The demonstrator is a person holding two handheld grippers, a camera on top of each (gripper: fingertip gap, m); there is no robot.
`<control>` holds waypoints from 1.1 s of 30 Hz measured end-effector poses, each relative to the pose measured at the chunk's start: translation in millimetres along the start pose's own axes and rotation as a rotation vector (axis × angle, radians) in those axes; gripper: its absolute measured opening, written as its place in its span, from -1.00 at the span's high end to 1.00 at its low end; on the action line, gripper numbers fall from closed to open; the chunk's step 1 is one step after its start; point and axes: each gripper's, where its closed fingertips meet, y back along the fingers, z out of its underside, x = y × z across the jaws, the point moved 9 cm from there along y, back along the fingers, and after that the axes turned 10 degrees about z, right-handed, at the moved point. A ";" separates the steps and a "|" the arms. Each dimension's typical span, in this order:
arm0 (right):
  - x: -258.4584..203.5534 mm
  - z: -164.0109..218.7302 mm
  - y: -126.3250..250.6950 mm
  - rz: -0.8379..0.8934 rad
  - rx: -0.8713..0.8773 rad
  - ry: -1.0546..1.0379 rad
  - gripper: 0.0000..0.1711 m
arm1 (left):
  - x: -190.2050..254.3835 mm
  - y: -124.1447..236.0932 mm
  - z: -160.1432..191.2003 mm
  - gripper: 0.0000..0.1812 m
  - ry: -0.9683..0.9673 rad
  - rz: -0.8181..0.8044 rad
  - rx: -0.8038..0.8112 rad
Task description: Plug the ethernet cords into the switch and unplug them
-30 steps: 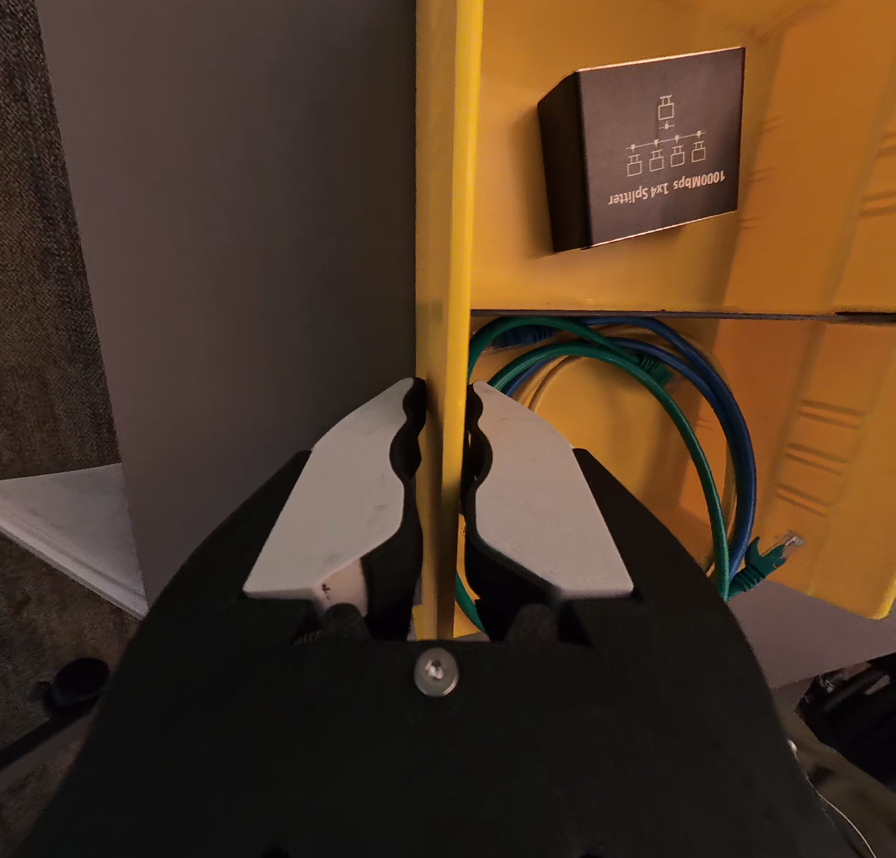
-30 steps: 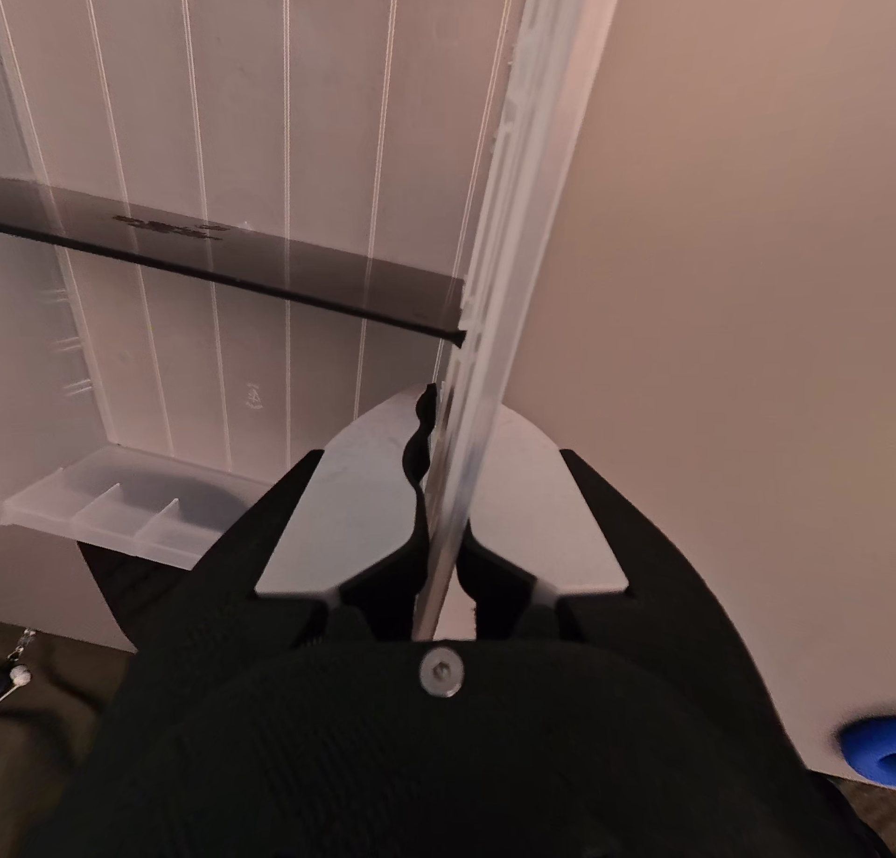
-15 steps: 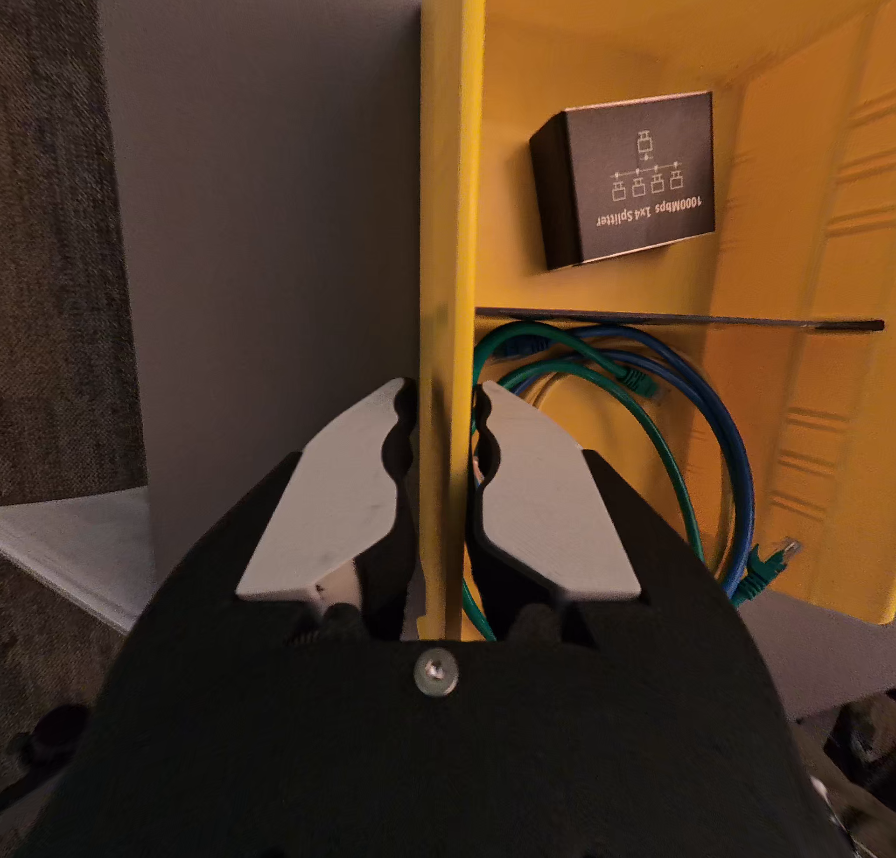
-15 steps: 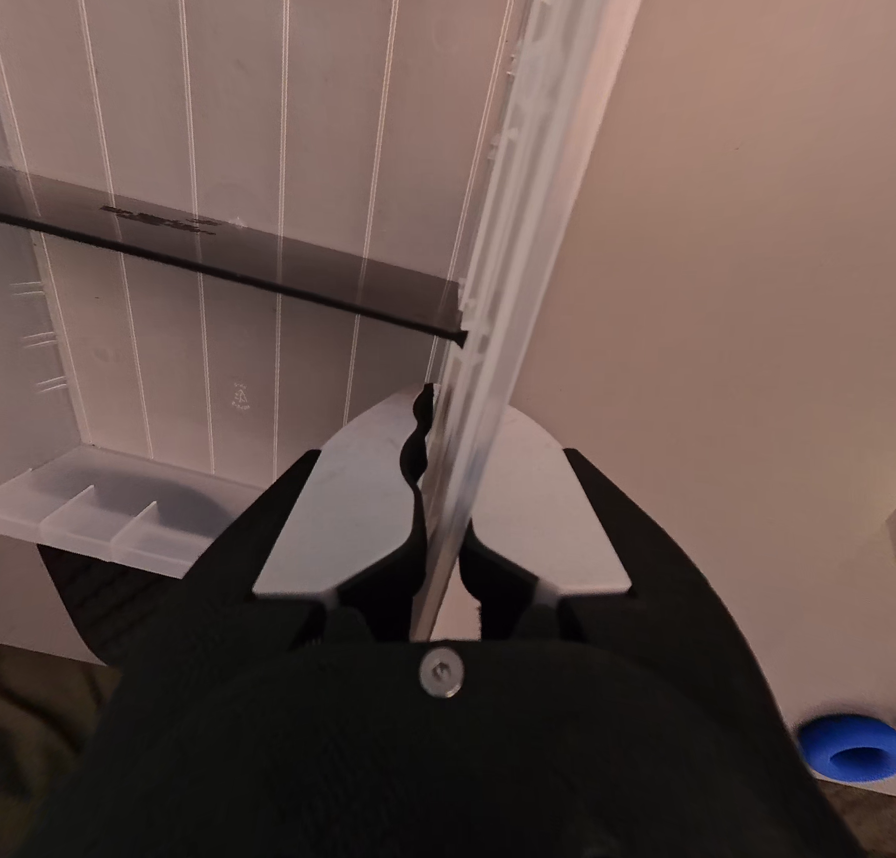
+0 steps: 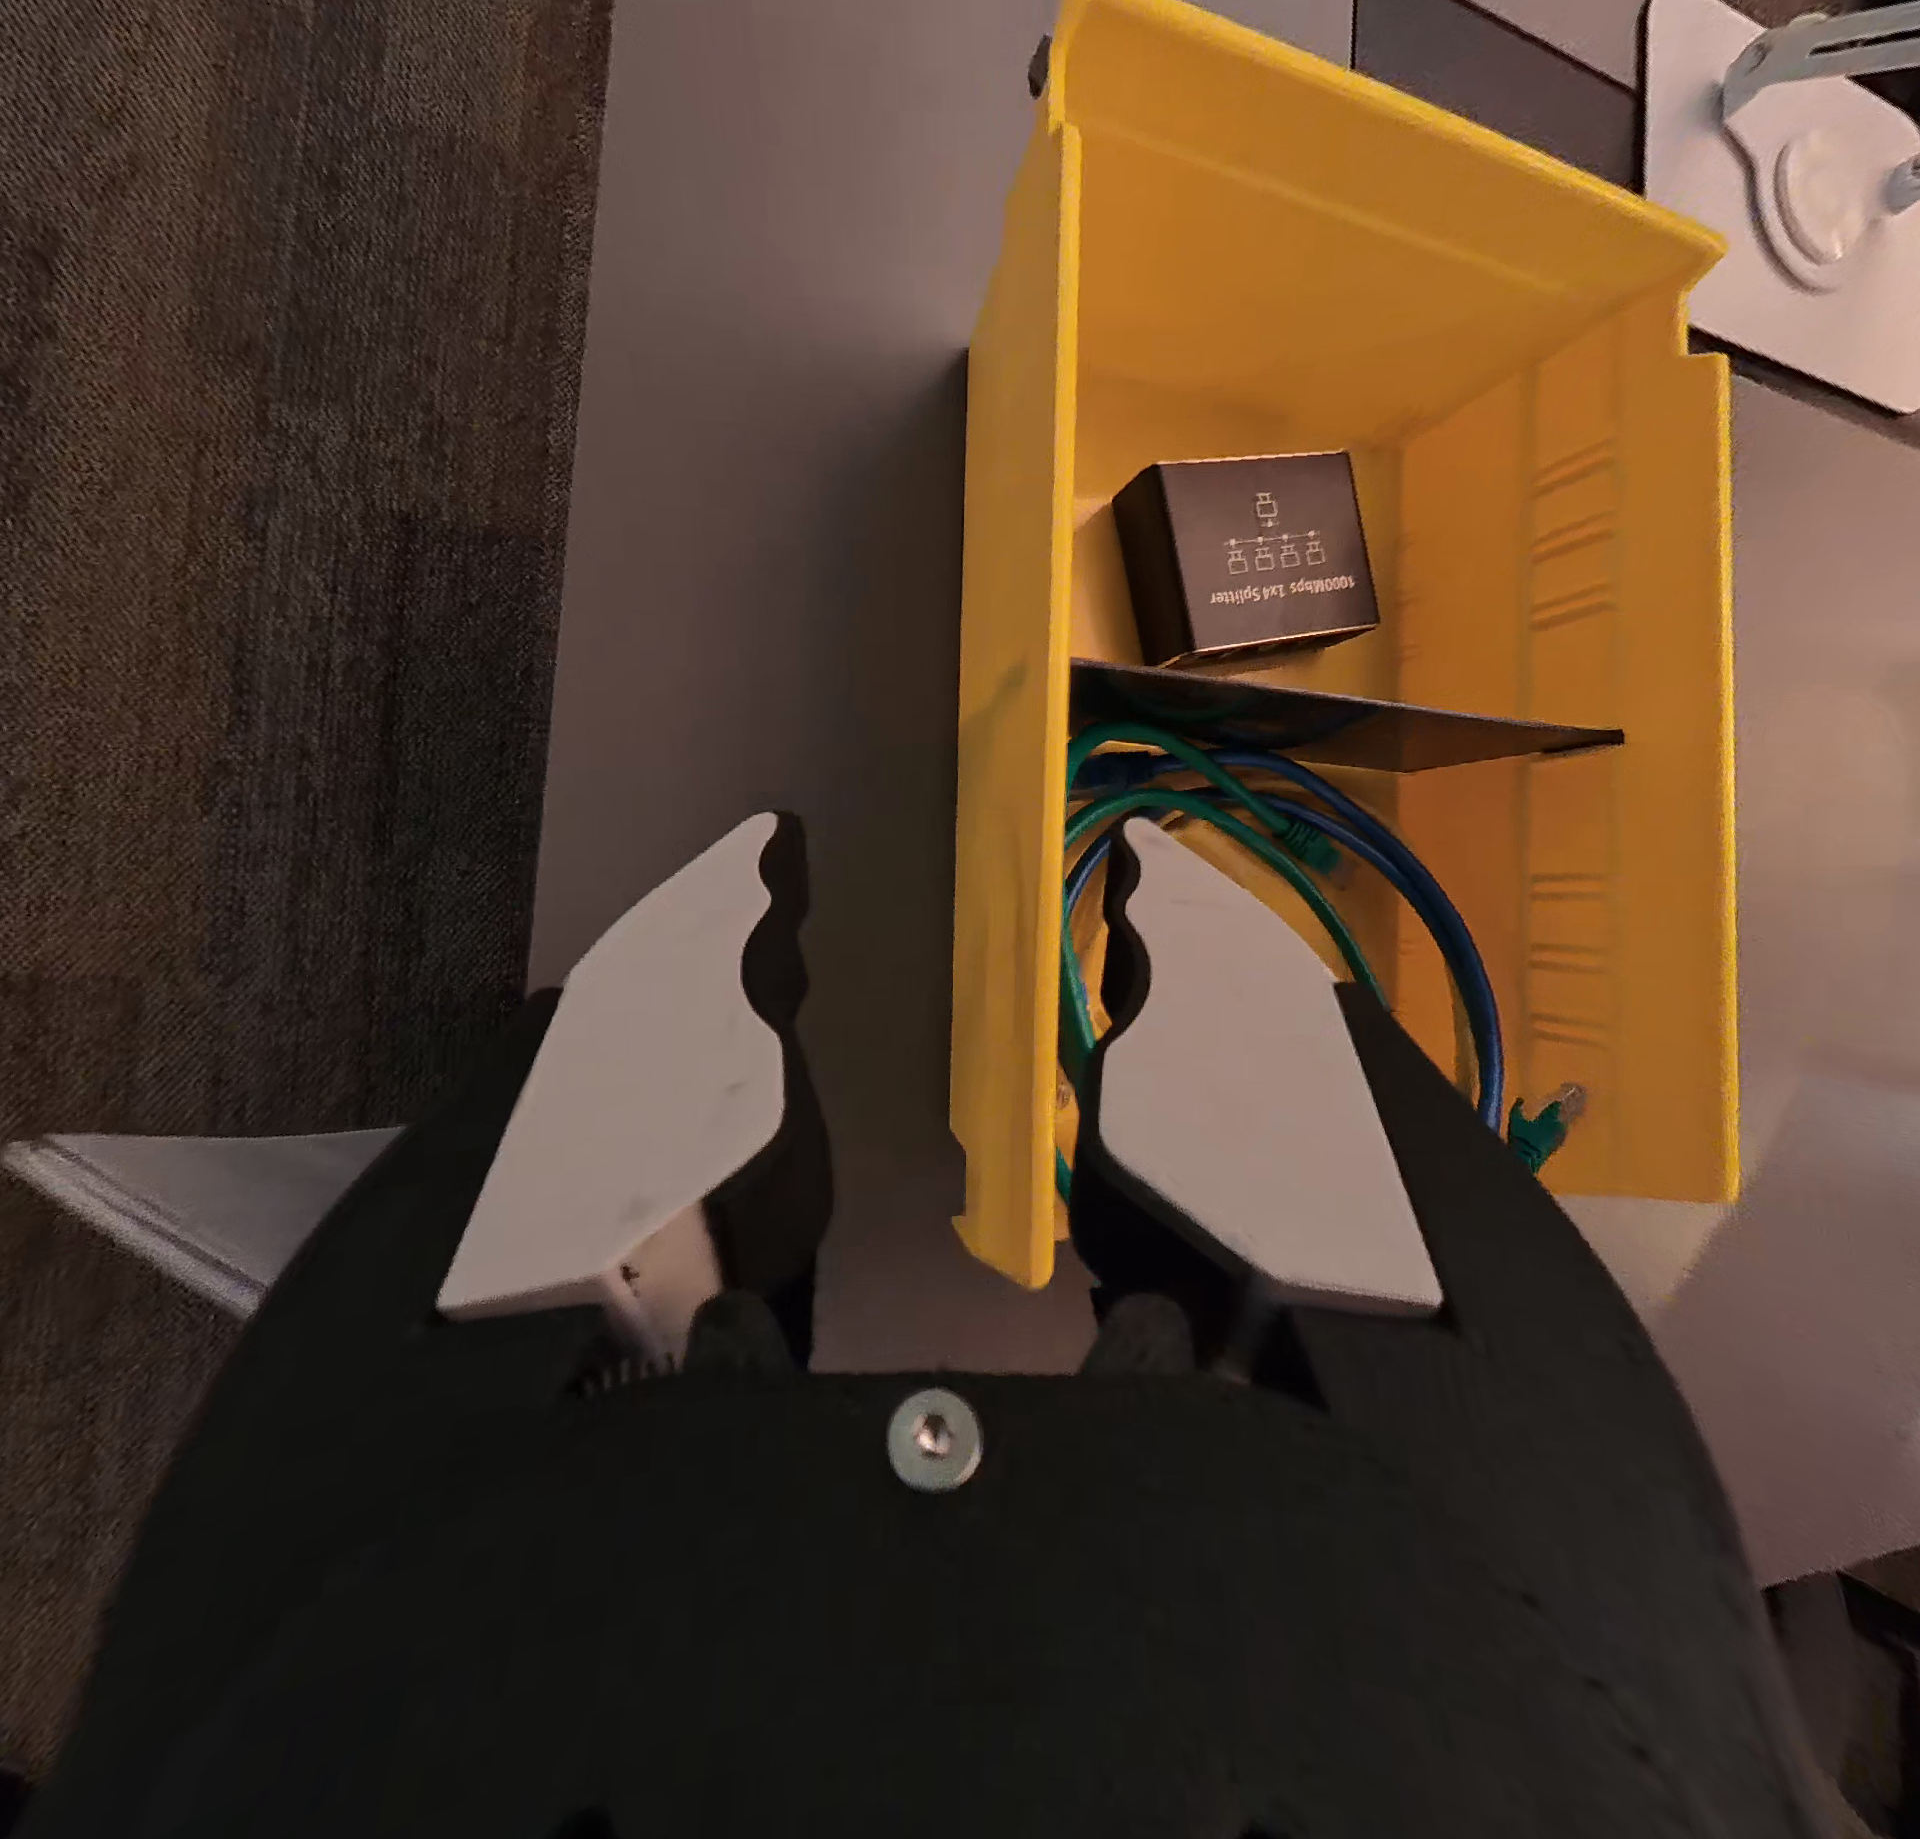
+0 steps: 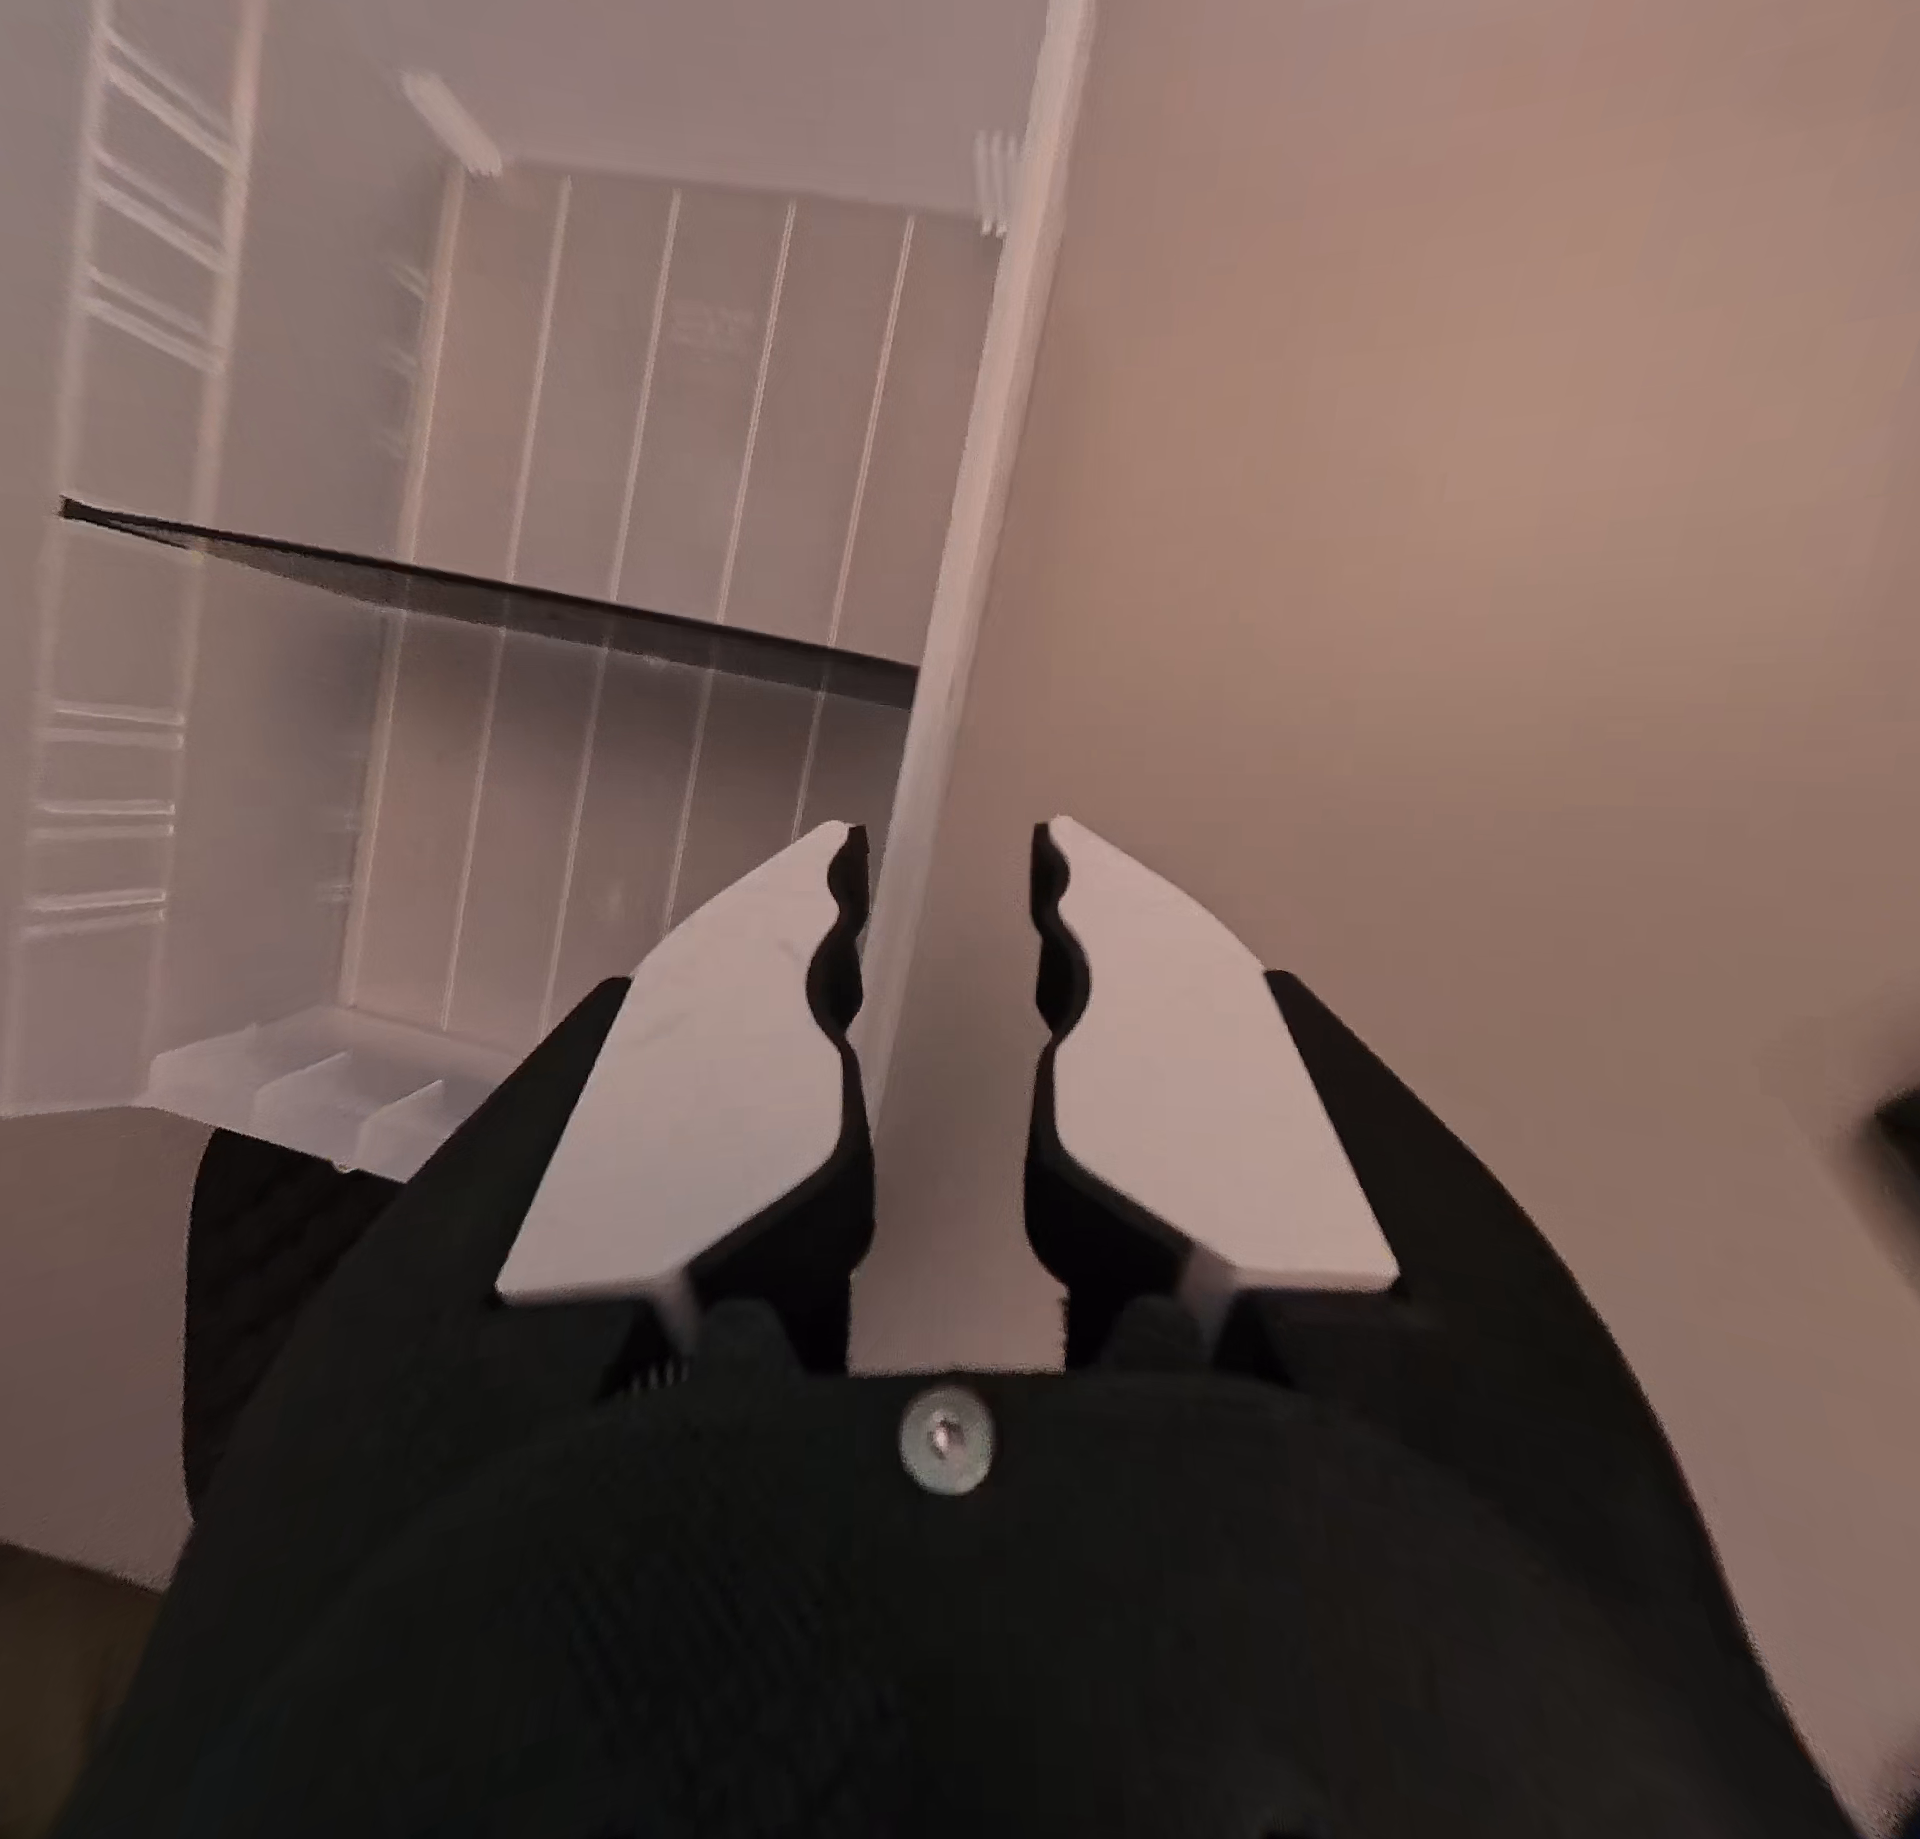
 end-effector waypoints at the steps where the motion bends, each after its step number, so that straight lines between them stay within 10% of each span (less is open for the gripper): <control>1: 2.0 1.5 3.9 0.003 0.022 -0.009 0.64 | -0.9 1.8 2.0 0.39 0.004 0.002 -0.006; 10: -3.3 27.5 -1.8 -0.081 -0.027 -0.017 0.64 | -0.5 -25.7 39.7 0.50 -0.030 0.021 -0.243; 21: -3.0 21.2 16.1 -0.013 -0.033 0.083 0.71 | 0.5 6.7 20.6 0.58 -0.057 0.060 -0.121; 27: 11.7 -71.5 207.0 0.222 0.351 0.028 0.59 | 99.2 175.5 -99.8 0.37 -0.282 -0.112 0.215; 33: -88.1 -148.5 411.1 0.390 0.924 0.068 0.39 | 294.0 262.5 -173.5 -0.10 -0.499 -0.077 0.520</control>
